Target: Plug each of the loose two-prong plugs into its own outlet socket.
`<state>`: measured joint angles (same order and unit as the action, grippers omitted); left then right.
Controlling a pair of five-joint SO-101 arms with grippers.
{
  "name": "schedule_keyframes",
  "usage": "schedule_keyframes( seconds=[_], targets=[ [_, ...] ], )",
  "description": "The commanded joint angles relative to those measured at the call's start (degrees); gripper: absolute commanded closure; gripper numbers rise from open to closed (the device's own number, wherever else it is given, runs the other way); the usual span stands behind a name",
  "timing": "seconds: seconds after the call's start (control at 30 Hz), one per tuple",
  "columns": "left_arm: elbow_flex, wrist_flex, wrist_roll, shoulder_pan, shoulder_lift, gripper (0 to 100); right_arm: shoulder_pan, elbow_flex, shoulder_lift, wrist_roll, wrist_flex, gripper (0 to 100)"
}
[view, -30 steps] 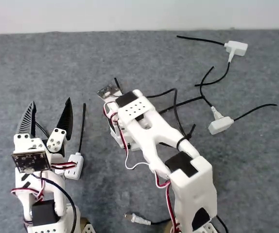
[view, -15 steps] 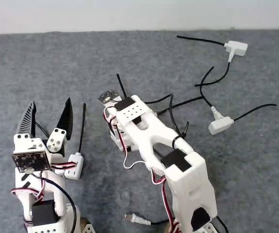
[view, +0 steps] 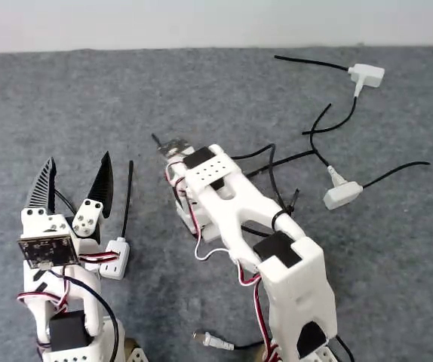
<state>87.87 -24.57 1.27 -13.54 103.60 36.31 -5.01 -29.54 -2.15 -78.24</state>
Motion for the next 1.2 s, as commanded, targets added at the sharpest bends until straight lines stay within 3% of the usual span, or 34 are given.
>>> schedule_keyframes(
  seconds=[0.0,0.33,0.7,0.87,1.17],
  targets=[
    [-0.6,1.8,-0.4,0.5,0.5,70,0.5,-1.2,11.6,-4.0,-4.0,99.0],
    [-0.6,1.8,-0.4,0.5,0.5,70,-1.5,-1.1,32.2,-14.2,-15.4,99.0],
    [0.0,1.8,-0.1,2.2,0.5,70,-17.5,4.3,48.7,-27.4,-12.1,99.0],
    [0.6,1.8,0.8,2.4,0.5,70,-28.7,10.8,54.3,-32.4,-1.7,99.0],
    [0.6,1.8,0.8,2.4,0.5,70,-43.9,24.6,52.4,-34.7,37.1,99.0]
  ],
)
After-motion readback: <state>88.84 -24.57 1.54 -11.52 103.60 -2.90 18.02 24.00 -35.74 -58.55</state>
